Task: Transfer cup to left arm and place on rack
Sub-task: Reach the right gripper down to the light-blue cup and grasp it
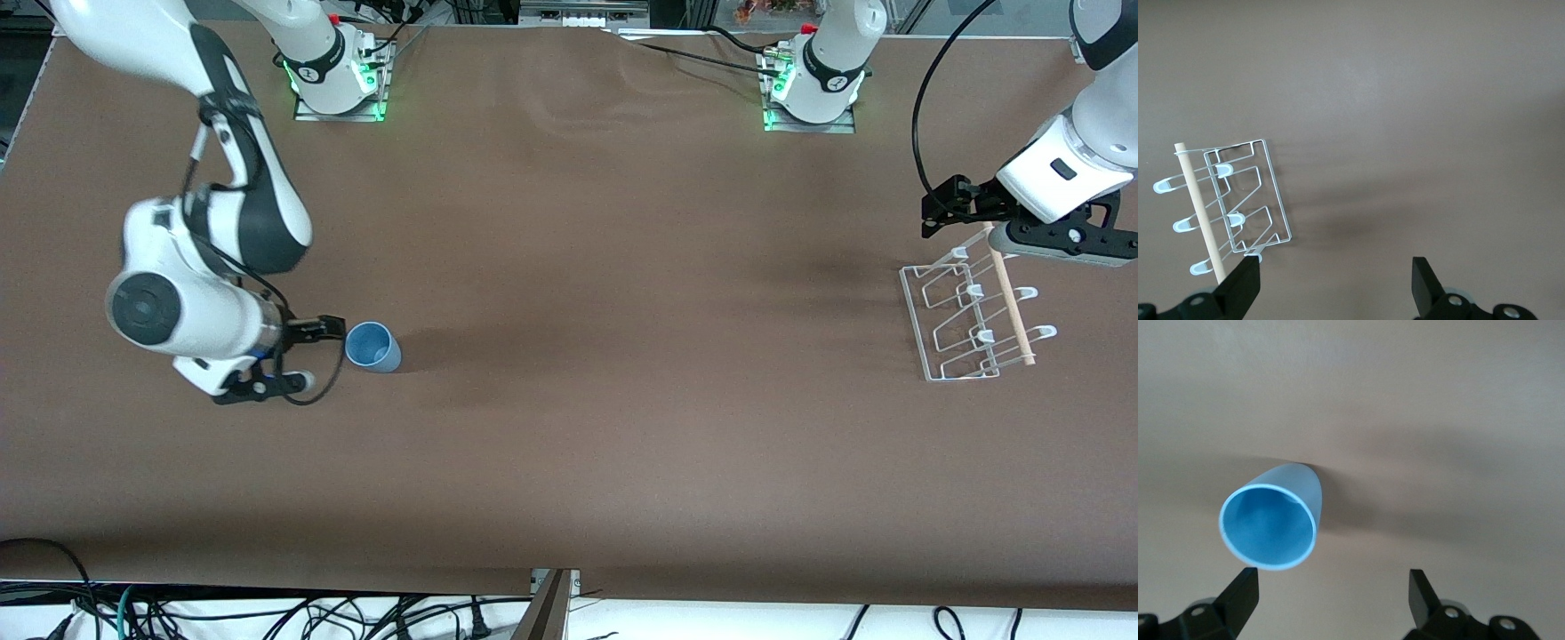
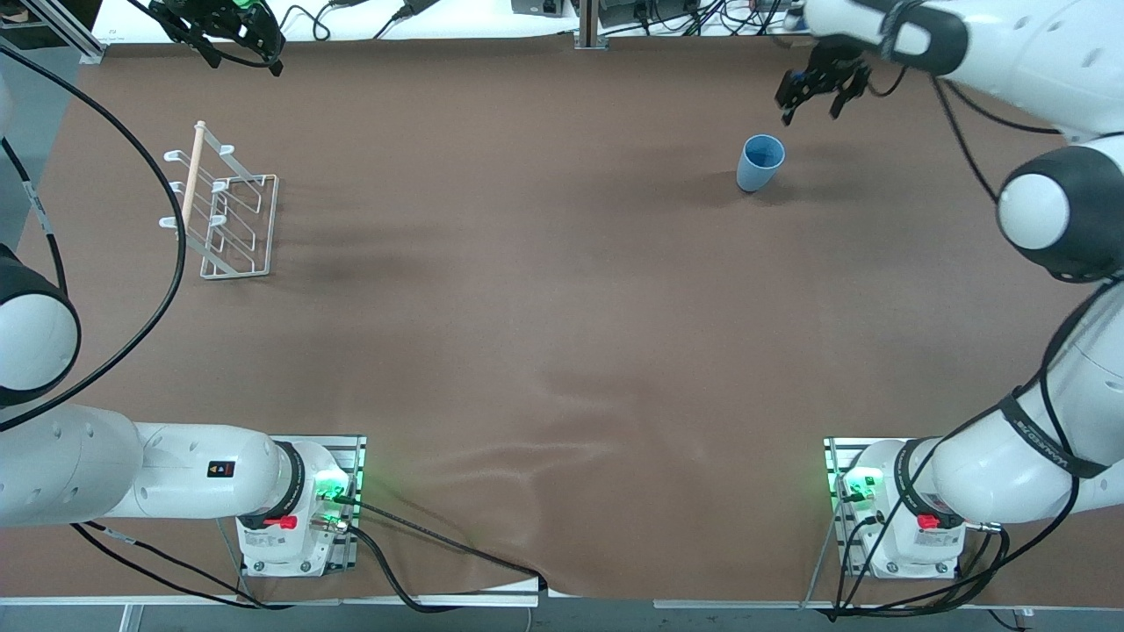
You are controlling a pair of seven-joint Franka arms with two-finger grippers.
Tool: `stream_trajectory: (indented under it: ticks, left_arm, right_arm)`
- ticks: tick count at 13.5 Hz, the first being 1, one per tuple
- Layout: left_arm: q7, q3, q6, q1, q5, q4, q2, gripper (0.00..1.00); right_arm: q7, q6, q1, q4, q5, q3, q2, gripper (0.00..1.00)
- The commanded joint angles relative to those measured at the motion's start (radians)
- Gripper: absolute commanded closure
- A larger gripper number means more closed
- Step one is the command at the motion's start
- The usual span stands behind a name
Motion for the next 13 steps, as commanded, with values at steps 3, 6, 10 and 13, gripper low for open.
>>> stream_trajectory:
  ticks: [3,6,10,13]
  left_arm:
    - [-0.006,0.001,-0.014,-0.003,-0.016,0.021,0.007,0.00]
    - [-0.006,0.001,-0.014,-0.003,-0.016,0.021,0.007,0.00]
    - [-0.004,0.001,-0.014,-0.003,-0.016,0.021,0.007,0.00]
    - [-0.006,0.001,-0.014,-0.003,-0.016,0.021,0.007,0.00]
  right_arm:
    - [-0.005,0.022,0.002,0.020,0.021,-0.004,0.043,0.01]
    - [-0.003,0.051,0.008,0.020,0.019,-0.005,0.083,0.01]
    - [0.020,0.091,0.033,0.020,0.018,-0.005,0.129,0.18]
    - [0.145,0.151,0.051,0.020,0.018,-0.005,0.173,0.99]
